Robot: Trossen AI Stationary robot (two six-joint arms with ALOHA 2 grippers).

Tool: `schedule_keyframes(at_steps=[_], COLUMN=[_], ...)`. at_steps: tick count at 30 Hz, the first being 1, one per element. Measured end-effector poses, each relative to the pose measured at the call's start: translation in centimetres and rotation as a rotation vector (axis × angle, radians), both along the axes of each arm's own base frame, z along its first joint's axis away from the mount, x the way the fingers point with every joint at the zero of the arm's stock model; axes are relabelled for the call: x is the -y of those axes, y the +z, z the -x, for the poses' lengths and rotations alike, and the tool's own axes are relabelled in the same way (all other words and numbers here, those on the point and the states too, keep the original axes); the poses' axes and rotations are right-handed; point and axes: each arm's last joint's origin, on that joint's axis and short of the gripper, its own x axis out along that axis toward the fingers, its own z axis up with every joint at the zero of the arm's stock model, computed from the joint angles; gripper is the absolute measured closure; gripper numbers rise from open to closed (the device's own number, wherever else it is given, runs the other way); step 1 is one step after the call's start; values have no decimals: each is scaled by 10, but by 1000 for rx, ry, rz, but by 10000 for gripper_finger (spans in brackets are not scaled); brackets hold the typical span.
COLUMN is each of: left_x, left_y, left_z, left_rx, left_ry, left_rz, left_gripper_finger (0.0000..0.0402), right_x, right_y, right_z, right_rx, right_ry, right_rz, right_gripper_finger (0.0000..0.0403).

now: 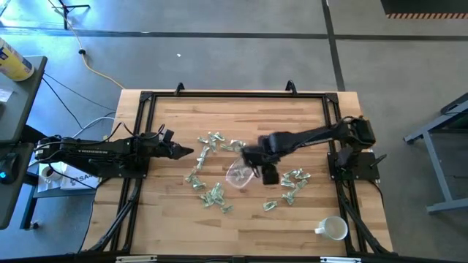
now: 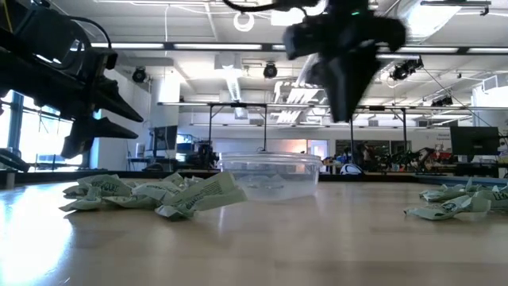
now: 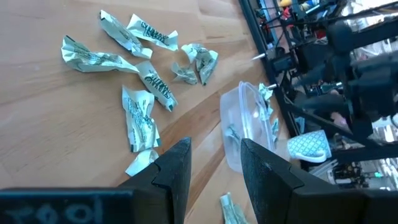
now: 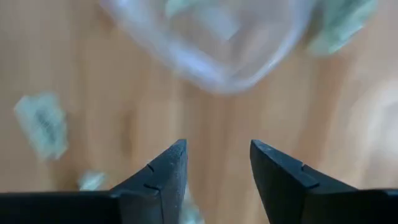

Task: Pick and place Stevia / Truvia into bins
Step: Put the stevia packet into the transparent bin

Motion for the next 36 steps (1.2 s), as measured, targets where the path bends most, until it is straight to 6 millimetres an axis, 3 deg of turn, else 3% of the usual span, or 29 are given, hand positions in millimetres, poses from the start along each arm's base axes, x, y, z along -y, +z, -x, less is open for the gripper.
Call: schedule_keyframes(at_steps=[4, 11, 14, 20, 31, 36], left_x=[0, 0, 0, 0, 0, 0], left_y=[0, 0, 0, 0, 0, 0], left_z=[0, 0, 0, 0, 0, 0], left_rx=[-3, -3, -3, -4, -3, -3], left_ry=[-6, -6, -5, -1, 1, 2], left_rz=[-13, -14, -14, -15, -16, -13], left_gripper_finger=[229, 229, 229, 229, 229, 229], right_x=[-32, -96, -110, -114, -122, -123], right_y=[-9, -35, -51, -67, -101, -102], right_z=[23, 36, 43, 38, 27, 30], right_rx=[11, 105, 92, 97, 54, 35], right_ry=[-30, 66, 15, -114, -157, -240], right_rz=[-62, -150, -134, -85, -76, -74], right_gripper_finger=[223, 210, 205, 203, 204, 239])
